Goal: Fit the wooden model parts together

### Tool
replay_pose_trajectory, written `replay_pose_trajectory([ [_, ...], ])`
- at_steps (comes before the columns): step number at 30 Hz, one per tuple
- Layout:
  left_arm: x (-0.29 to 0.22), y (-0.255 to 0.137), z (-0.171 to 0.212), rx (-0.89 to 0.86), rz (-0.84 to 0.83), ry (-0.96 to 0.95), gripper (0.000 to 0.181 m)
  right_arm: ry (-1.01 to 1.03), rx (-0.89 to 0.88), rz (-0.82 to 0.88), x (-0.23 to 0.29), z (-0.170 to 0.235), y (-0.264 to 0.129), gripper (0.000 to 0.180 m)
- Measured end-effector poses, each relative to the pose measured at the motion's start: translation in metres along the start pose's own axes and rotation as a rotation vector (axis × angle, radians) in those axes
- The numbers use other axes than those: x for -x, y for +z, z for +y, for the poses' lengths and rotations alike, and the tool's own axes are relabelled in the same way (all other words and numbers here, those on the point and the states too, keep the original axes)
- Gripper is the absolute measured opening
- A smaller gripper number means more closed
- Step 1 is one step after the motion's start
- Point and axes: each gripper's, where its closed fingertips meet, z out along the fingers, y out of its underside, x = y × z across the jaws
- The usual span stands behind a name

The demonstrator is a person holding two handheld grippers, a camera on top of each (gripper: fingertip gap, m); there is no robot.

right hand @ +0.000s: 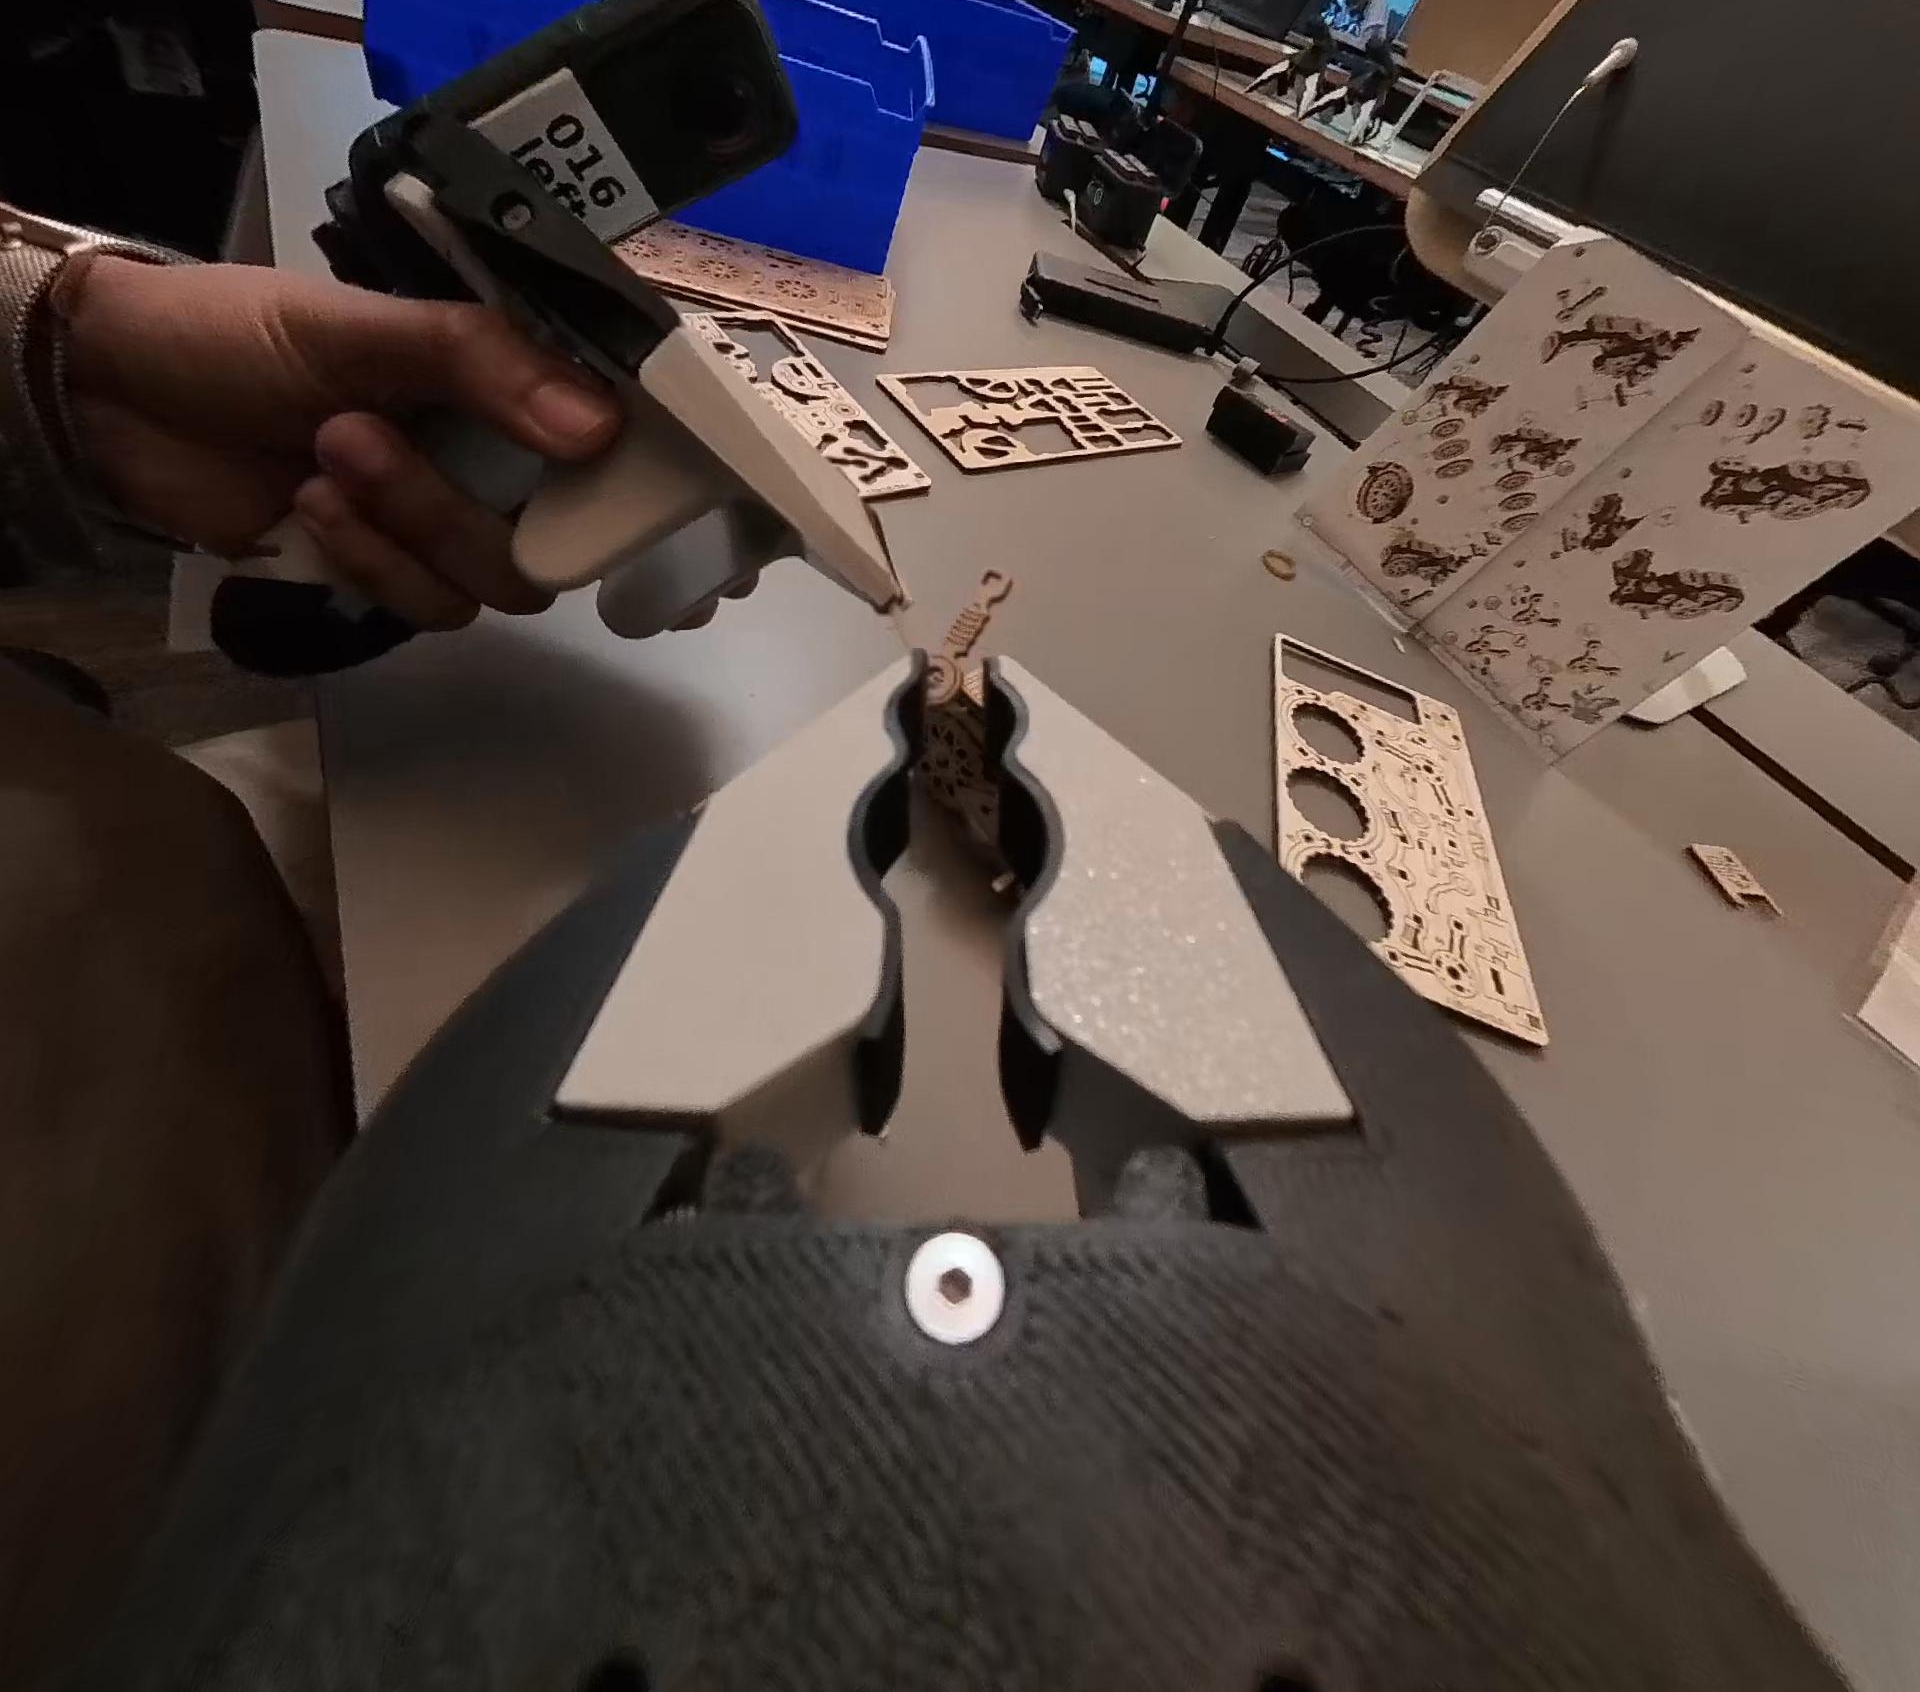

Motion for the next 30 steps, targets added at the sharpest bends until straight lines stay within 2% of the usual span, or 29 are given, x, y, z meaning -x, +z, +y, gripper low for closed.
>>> replay_pose_trajectory([
  [1, 0.001, 0.000, 0.000, 0.000, 0.001, -0.006, 0.001, 0.001, 0.003, -0.002, 0.000, 0.001, 0.000, 0.009],
  [7, 0.000, 0.001, 0.000, -0.006, 0.000, -0.008, 0.001, -0.033, 0.021, -0.019, 0.006, 0.003, 0.002, 0.015],
  [10, -0.002, 0.001, 0.002, 0.004, 0.005, -0.005, 0.002, -0.077, 0.039, 0.007, 0.006, 0.004, 0.003, 0.008],
  [14, 0.002, 0.002, 0.003, 0.021, -0.032, 0.029, 0.008, -0.078, 0.044, 0.013, 0.003, 0.004, 0.001, 0.008],
  [17, 0.013, -0.004, -0.004, 0.043, -0.137, 0.164, 0.043, -0.048, 0.042, 0.065, -0.014, 0.005, -0.005, 0.008],
  [22, 0.047, -0.018, -0.013, 0.177, -0.402, 0.519, 0.051, 0.053, 0.020, 0.101, -0.039, 0.008, -0.017, 0.008],
  [25, 0.072, -0.014, 0.002, 0.358, -0.474, 0.600, 0.058, 0.094, 0.012, 0.106, -0.046, 0.010, -0.020, 0.008],
  [30, 0.091, -0.008, 0.007, 0.477, -0.505, 0.687, 0.058, 0.148, -0.002, 0.078, -0.045, 0.010, -0.021, 0.008],
])
